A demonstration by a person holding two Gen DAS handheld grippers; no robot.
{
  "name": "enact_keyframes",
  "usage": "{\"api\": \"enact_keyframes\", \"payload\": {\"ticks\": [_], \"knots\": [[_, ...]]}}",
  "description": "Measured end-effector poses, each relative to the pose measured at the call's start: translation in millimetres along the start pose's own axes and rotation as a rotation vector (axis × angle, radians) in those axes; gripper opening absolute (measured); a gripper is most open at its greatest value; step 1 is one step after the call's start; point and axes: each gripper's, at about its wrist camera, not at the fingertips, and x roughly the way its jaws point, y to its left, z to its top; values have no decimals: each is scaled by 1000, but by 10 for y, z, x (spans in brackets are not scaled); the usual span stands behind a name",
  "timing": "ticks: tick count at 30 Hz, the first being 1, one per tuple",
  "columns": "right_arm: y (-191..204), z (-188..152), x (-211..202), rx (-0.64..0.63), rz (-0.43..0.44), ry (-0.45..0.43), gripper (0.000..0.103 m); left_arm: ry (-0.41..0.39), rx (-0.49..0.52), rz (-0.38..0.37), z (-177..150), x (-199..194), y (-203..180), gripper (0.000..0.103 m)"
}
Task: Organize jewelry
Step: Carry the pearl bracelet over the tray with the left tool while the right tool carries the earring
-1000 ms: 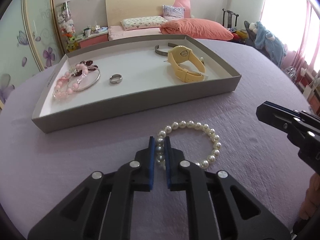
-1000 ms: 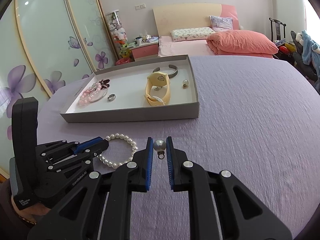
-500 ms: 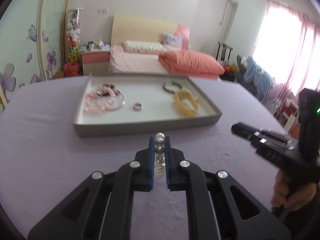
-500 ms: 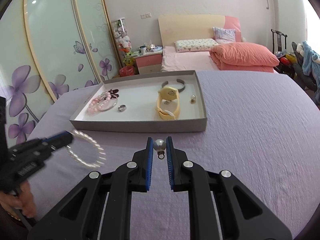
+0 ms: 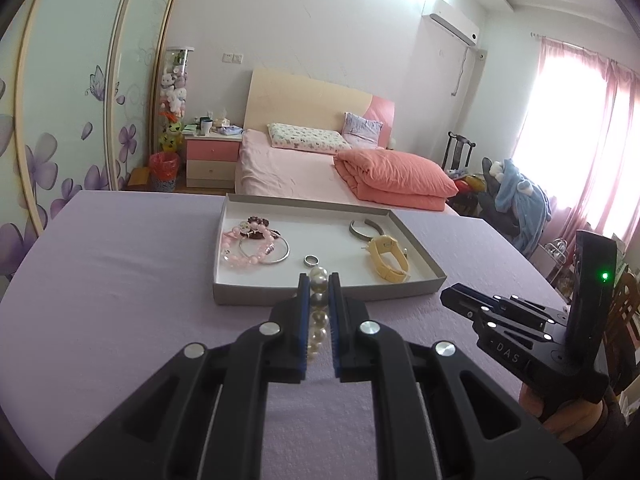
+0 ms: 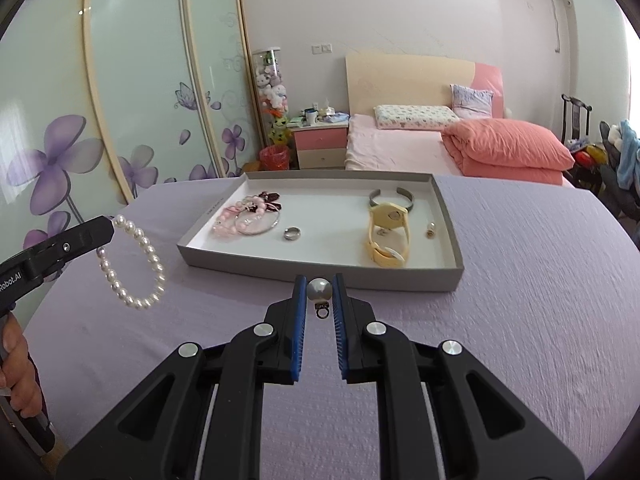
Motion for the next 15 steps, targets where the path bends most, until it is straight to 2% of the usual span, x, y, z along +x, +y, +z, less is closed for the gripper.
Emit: {"api": "enact_keyframes", "payload": {"ticks": [15], "knots": [[16,136,98,-21,-25,-9,14,11,-11,9,27,90,70,9]]}}
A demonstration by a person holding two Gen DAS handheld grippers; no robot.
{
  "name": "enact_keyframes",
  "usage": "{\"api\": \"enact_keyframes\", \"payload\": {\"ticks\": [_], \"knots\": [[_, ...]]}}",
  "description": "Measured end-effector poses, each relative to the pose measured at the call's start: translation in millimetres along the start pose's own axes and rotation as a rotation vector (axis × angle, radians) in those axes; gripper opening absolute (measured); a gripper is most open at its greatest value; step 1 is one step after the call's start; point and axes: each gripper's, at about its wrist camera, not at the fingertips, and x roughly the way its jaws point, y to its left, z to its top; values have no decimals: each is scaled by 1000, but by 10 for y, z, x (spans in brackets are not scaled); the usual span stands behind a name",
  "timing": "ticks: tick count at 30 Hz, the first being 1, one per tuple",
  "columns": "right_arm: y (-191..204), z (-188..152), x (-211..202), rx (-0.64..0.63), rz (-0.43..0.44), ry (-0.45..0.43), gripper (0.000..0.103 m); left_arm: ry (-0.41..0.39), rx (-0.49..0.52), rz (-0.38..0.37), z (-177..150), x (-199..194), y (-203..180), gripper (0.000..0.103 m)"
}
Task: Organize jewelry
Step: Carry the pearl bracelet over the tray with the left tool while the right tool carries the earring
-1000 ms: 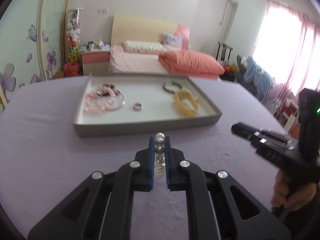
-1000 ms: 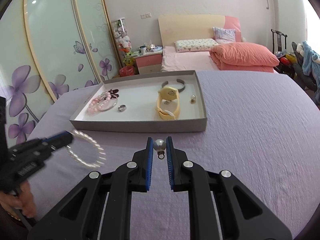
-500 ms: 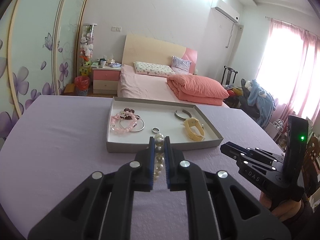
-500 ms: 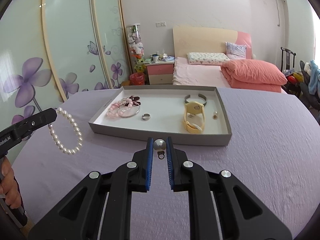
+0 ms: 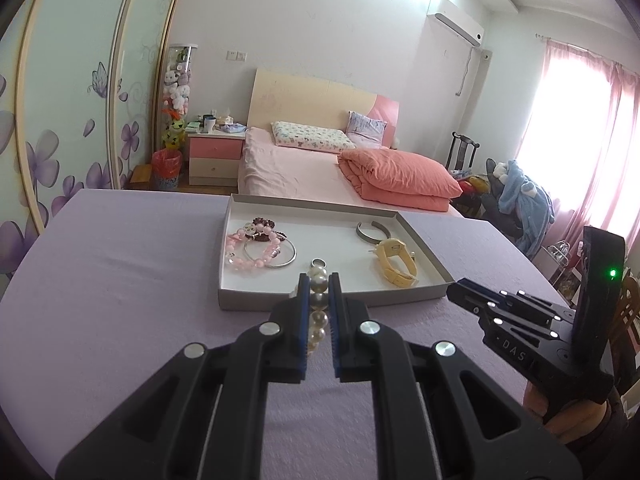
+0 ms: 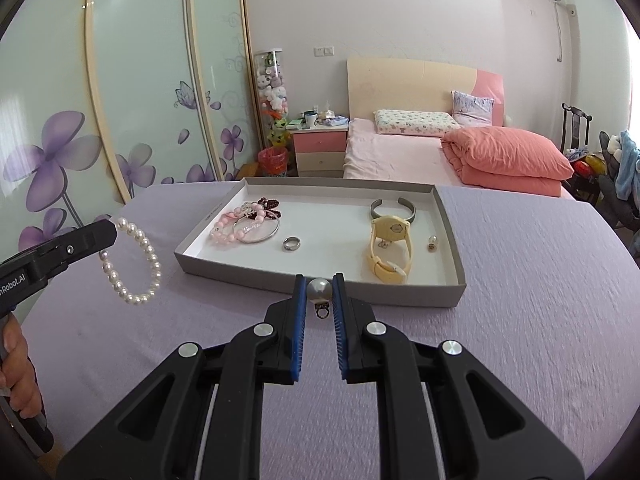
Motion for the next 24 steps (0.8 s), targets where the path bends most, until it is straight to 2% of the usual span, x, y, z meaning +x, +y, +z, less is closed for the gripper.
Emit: {"api": "enact_keyframes", "payload": {"ticks": [7,11,17,24], "knots": [[-219,400,259,34,-51,-54,14,8,-18,9,263,302,93,9],[-332,555,635,84,-24,-40,14,20,-35,8,456,598,149,9],[-356,532,1114,103,-1,35,14,44,-46,25,655,1034,204,9],[-325,441,1227,87,3,51,14,83,-69,12,634,1417,239,9]]}}
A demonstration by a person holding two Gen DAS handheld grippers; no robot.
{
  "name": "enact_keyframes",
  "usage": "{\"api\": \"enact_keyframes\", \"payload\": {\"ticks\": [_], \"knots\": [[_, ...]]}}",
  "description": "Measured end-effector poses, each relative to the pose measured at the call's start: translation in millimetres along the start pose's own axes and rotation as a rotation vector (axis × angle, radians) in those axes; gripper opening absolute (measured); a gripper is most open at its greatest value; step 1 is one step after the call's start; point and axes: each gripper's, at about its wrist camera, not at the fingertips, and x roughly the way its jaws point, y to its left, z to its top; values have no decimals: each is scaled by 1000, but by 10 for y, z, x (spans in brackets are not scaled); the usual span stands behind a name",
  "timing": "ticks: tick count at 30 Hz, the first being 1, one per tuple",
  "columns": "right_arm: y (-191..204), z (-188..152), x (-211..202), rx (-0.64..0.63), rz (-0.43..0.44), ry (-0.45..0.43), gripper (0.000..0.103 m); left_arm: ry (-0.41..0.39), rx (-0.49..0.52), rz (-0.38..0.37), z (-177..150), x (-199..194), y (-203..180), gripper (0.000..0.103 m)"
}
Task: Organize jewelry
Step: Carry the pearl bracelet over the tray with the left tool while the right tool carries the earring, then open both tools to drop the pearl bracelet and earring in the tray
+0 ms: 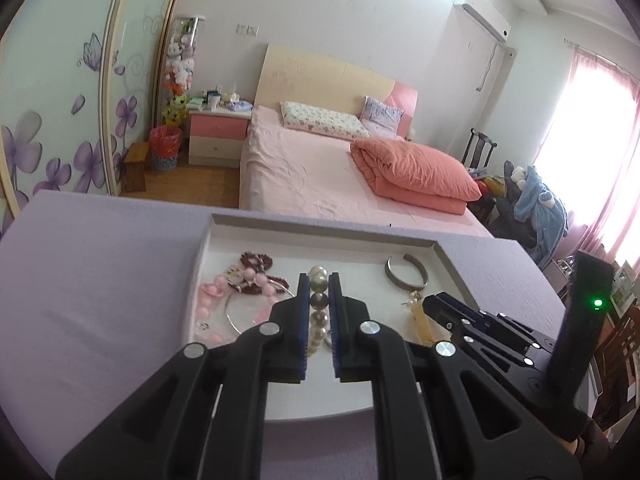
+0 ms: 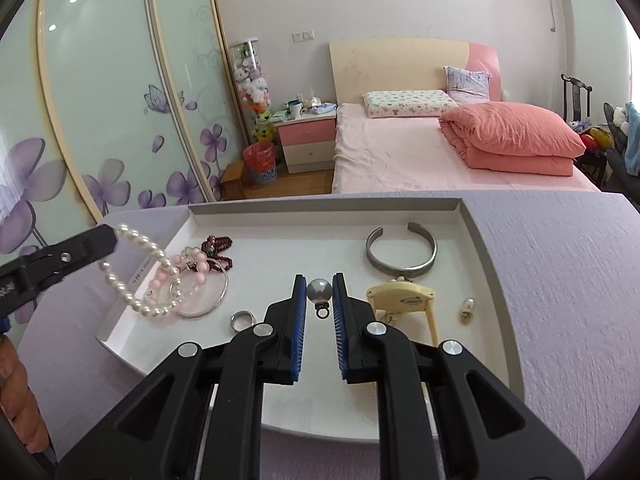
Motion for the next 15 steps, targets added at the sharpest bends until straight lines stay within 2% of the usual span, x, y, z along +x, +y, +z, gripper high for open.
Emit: {"api": "enact_keyframes", "payload": {"ticks": [2,4,5,8,11,15], "knots": [[11,-17,-3,-4,-1,3,21,13,4,-4,-15,75,-9,9],[10,-25,-29,-1,-6,-3,52,21,10,-7,-16,138,-23,9],[15,-33,-54,-4,-7,-12,57,23,12,-7,-17,157,-32,9],[29,-38,-101,-26,-18,-13,58,28,13,-13,-13,201,-60,9],[-18,-46,-168,-26,-25,-15,65,28,18,-20,-2,227,-84,9],[-100,-53,-255,-15,-35,-24,65,17,20,-35,49,225,-128,9]]}}
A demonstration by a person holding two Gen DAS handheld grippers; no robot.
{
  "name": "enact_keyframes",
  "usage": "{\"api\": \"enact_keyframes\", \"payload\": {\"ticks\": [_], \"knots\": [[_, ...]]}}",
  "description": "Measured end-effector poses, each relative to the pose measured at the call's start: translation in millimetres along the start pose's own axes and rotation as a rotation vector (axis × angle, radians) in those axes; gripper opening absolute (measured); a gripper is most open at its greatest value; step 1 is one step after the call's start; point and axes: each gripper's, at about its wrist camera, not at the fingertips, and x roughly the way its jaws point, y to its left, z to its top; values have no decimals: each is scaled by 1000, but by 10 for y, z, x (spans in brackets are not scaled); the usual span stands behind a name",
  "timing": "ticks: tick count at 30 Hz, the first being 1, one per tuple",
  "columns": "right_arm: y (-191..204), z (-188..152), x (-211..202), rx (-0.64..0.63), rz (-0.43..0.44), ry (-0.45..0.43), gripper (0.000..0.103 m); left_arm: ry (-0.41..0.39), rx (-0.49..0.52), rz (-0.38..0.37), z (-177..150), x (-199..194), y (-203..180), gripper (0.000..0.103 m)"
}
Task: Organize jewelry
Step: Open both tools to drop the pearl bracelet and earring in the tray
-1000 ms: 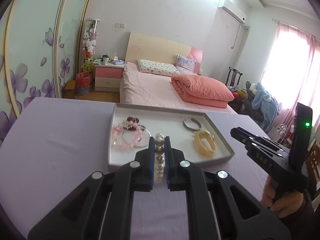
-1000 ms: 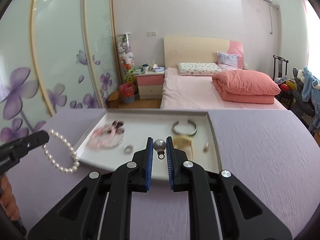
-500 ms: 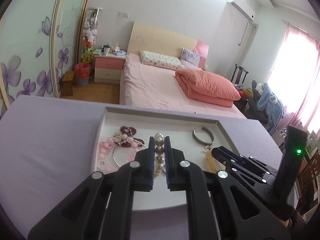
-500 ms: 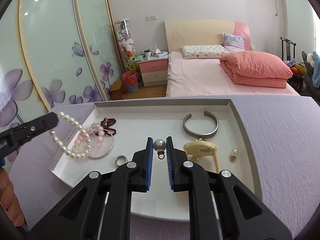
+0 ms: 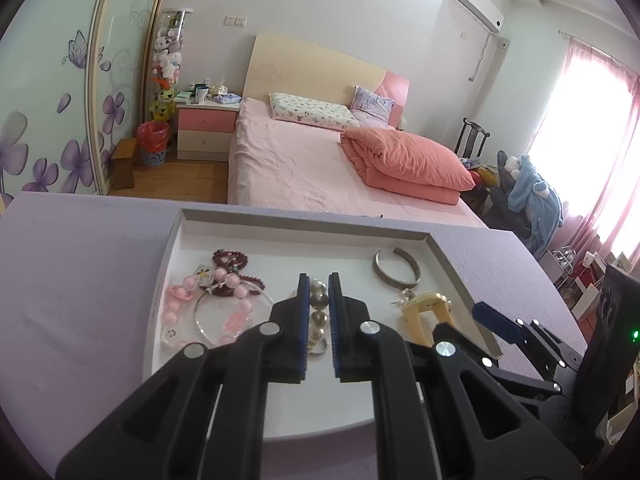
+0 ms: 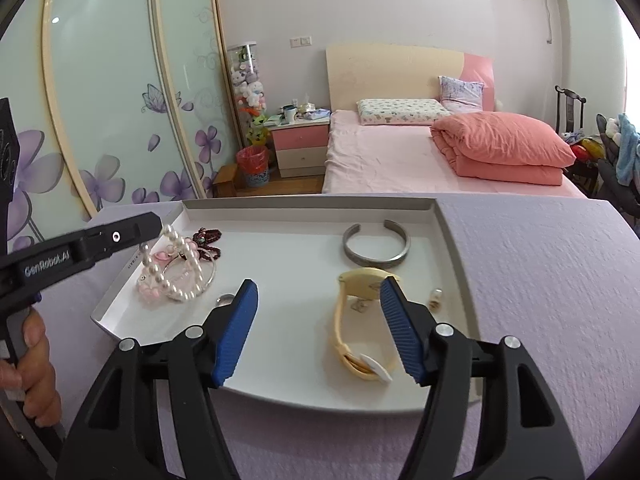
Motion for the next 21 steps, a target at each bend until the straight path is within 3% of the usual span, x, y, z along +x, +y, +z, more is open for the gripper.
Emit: {"api": "enact_keyframes", "payload": {"ticks": [7,9,10,11,13,17,21], "knots": [[-54,-12,-50,8,4,-3,68,27,-17,-10,26,116,-44,11],[-75,-17,-67,6,2,-4,70,45,-56,-13,-17,133,-1,29],[-72,-26,-79,7,1,-6,71,47,-71,-6,-29,121,23,46],[-75,-31,-98,7,0,-9,72,38,-83,4,-46,90,48,53],[-76,-46,-152,8,-4,-21,77,27,-83,6,-76,15,97,54],[-69,-65,-251,9,-8,-43,84,-12,-82,52,-148,-214,196,79],[-31,-76,-330,10,-4,-56,93,-56,-61,100,-216,-454,258,93]]}}
